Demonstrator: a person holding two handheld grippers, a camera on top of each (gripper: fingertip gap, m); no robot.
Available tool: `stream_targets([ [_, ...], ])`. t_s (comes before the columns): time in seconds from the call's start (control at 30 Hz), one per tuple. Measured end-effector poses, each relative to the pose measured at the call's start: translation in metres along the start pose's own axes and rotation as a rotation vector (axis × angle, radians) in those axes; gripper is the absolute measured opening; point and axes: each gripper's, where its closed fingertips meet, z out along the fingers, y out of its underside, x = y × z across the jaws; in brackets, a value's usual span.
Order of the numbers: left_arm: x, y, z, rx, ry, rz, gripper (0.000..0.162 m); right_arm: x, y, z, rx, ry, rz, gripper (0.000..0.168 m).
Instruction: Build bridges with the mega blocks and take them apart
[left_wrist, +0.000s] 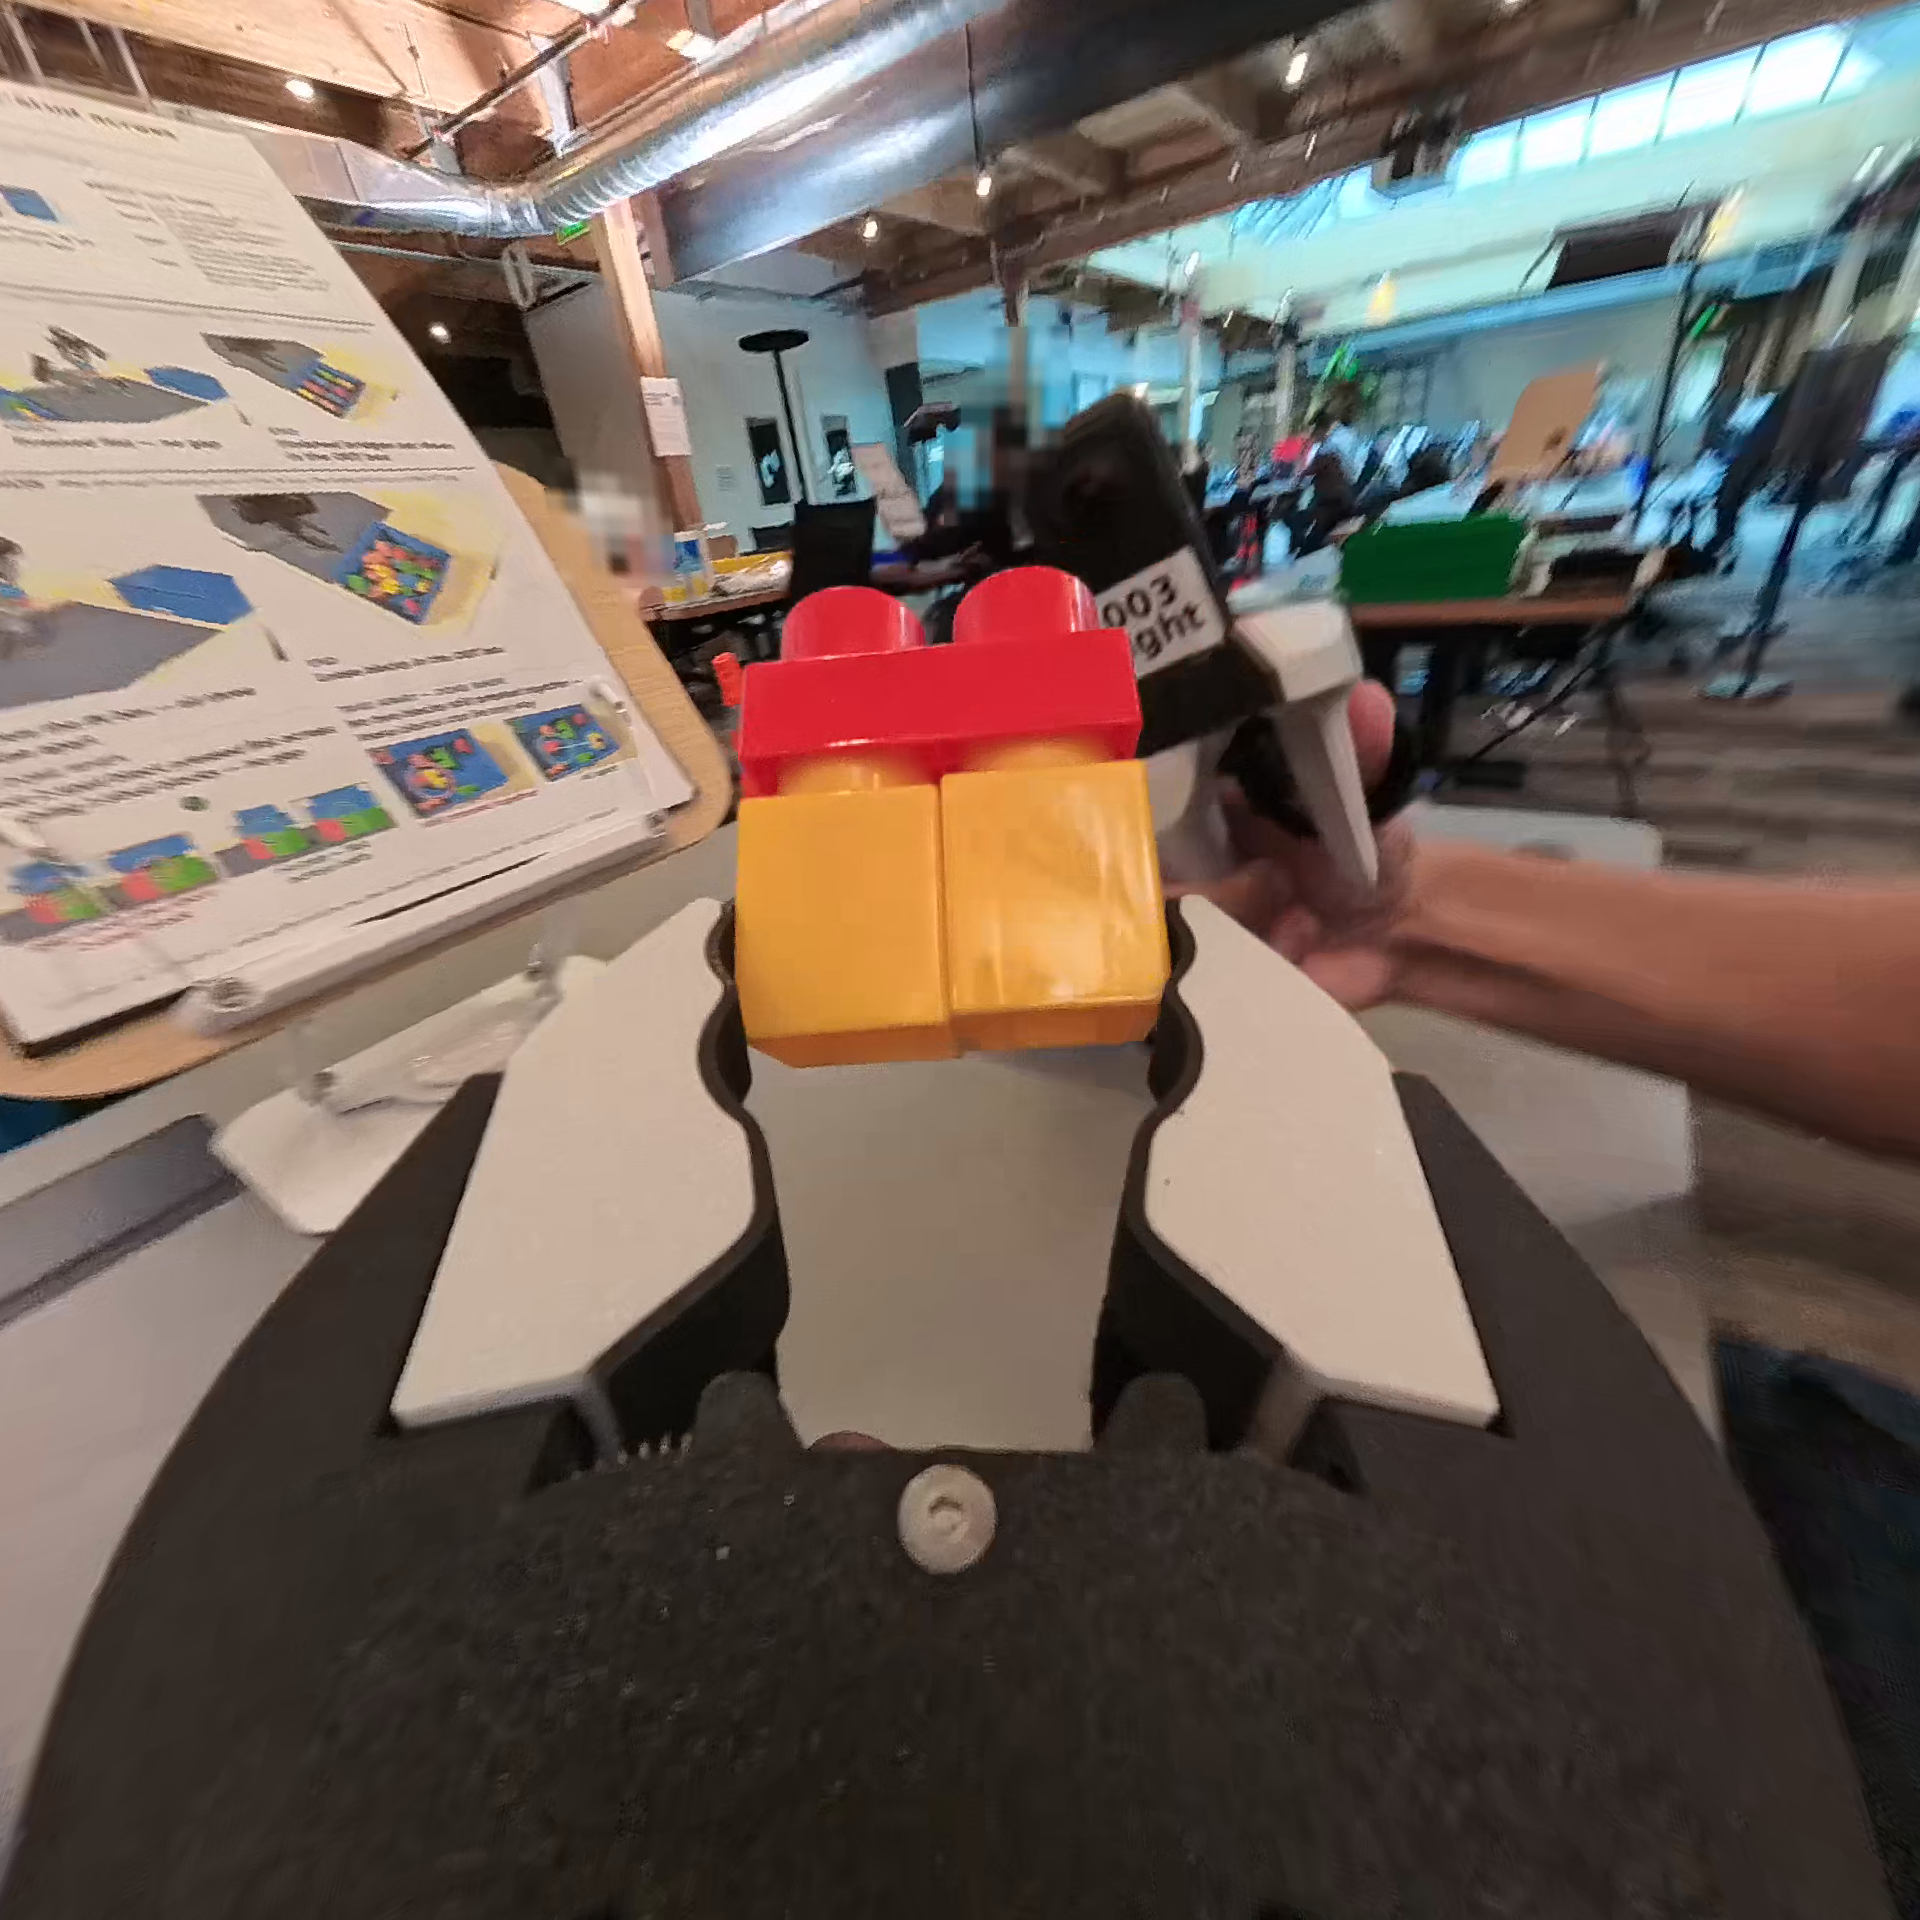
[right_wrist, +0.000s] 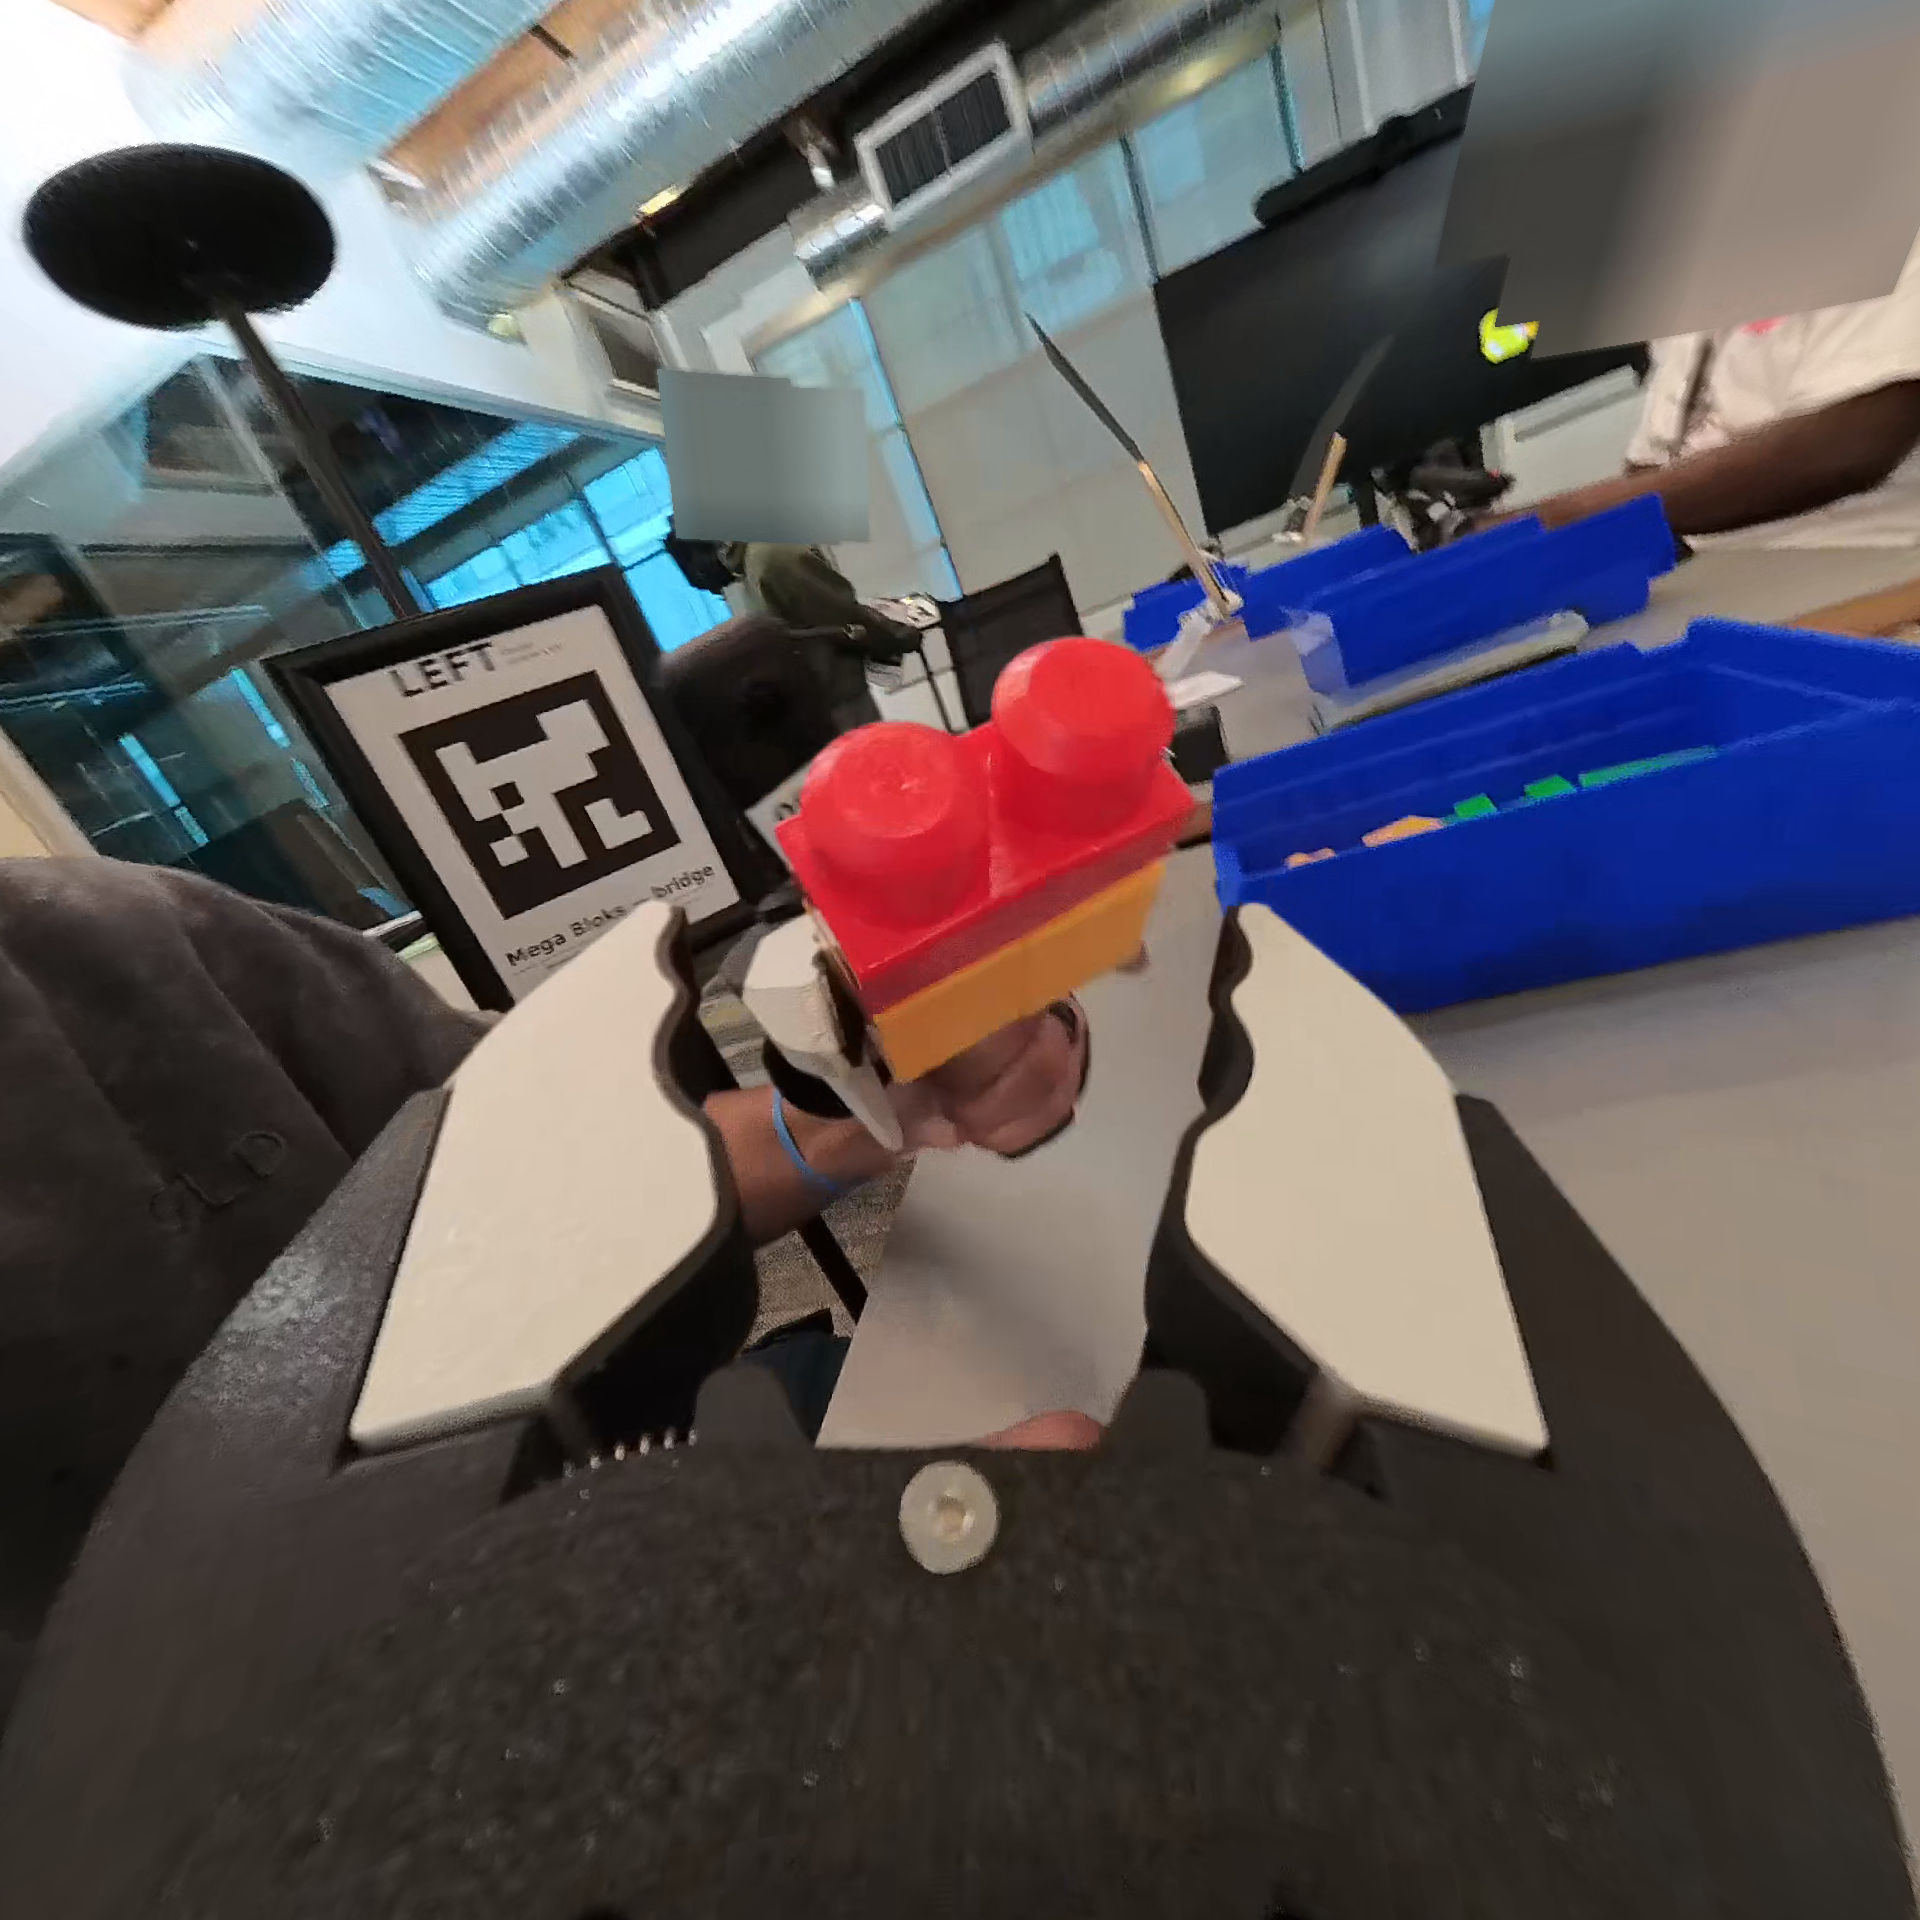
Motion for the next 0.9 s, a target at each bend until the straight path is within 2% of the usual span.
stream_targets([
  [0.13, -0.005, 0.017, -0.011, -0.137, -0.058, 0.232, 0.076, 0.021, 0.01, -0.021, -0.063, 0.132, 0.237, 0.085],
  [0.17, -0.006, 0.023, -0.013, -0.185, -0.069, 0.309, 0.076, 0.024, 0.014, -0.027, -0.09, 0.164, 0.291, 0.075],
  [0.3, 0.0, 0.046, -0.012, -0.325, -0.049, 0.524, 0.076, 0.019, 0.024, -0.035, -0.191, 0.237, 0.366, 0.064],
  [0.43, 0.007, 0.055, -0.005, -0.357, -0.004, 0.558, 0.076, 0.022, 0.047, -0.031, -0.3, 0.302, 0.375, 0.06],
  [0.53, 0.011, 0.059, 0.0, -0.369, 0.016, 0.562, 0.076, 0.021, 0.052, -0.027, -0.293, 0.274, 0.389, 0.037],
  [0.9, 0.013, 0.073, 0.012, -0.386, 0.049, 0.568, 0.075, 0.031, 0.065, -0.04, -0.291, 0.307, 0.419, 0.034],
])
